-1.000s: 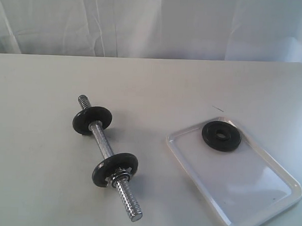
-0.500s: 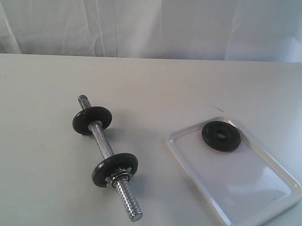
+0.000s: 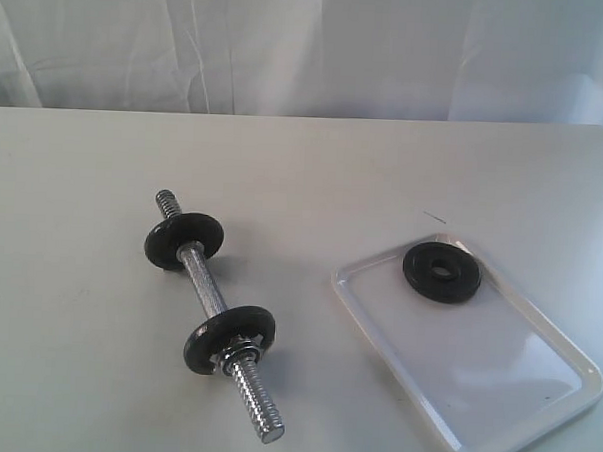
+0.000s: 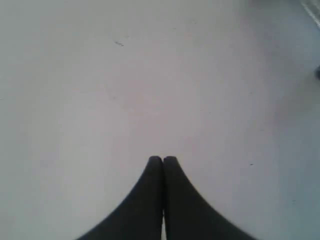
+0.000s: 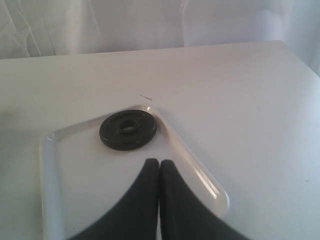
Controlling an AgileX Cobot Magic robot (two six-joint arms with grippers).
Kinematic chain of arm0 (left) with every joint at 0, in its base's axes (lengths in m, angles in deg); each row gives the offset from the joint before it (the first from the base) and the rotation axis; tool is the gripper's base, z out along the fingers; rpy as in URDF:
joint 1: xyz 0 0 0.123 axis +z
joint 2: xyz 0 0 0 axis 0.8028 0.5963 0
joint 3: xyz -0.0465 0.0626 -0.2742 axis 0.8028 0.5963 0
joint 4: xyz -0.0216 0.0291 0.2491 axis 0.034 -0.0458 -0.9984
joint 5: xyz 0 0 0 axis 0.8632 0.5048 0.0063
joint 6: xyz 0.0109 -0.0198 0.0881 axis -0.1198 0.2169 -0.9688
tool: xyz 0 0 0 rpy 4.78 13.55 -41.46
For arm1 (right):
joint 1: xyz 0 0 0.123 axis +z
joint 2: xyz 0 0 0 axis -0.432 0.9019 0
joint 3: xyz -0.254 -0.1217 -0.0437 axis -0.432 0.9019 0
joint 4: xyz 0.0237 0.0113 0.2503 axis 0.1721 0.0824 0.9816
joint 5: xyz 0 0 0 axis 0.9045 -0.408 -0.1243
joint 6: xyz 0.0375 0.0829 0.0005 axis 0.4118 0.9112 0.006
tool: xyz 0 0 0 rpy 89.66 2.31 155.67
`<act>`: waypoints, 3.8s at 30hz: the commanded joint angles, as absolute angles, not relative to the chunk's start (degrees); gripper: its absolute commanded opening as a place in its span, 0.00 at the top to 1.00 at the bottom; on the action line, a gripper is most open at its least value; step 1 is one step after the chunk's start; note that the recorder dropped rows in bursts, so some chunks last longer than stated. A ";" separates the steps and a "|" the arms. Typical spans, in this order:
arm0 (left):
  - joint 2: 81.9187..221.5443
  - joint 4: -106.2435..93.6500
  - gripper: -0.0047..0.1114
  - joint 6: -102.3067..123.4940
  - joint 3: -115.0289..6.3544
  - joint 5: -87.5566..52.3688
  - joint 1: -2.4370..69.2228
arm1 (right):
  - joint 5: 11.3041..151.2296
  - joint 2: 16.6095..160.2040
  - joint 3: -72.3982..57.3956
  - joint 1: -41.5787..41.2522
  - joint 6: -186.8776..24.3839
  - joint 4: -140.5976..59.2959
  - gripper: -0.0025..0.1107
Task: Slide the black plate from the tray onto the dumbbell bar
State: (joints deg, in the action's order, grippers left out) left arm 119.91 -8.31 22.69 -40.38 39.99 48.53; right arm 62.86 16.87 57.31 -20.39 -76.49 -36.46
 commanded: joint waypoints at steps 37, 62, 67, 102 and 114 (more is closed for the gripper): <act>175.67 -0.78 0.32 54.92 -54.42 -0.03 21.30 | 63.29 16.61 57.40 -20.29 -75.60 -36.32 0.98; 186.70 -0.78 0.31 61.40 -54.42 -12.54 21.30 | 63.29 16.61 57.40 -20.29 -75.60 -36.32 0.98; 187.67 -0.78 0.34 61.39 -54.42 -13.06 21.30 | 63.29 16.61 57.40 -20.29 -75.60 -36.32 0.98; 180.04 -0.89 0.96 32.19 -54.42 -3.83 21.30 | 63.29 16.61 57.40 -20.29 -75.60 -36.32 0.98; 177.34 -0.77 0.96 22.12 -54.42 2.88 21.18 | 63.29 16.61 57.40 -20.29 -75.60 -36.32 0.98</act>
State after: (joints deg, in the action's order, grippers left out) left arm 179.90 -1.28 26.03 -53.51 2.14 21.58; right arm 62.86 16.87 57.31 -20.39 -75.62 -36.46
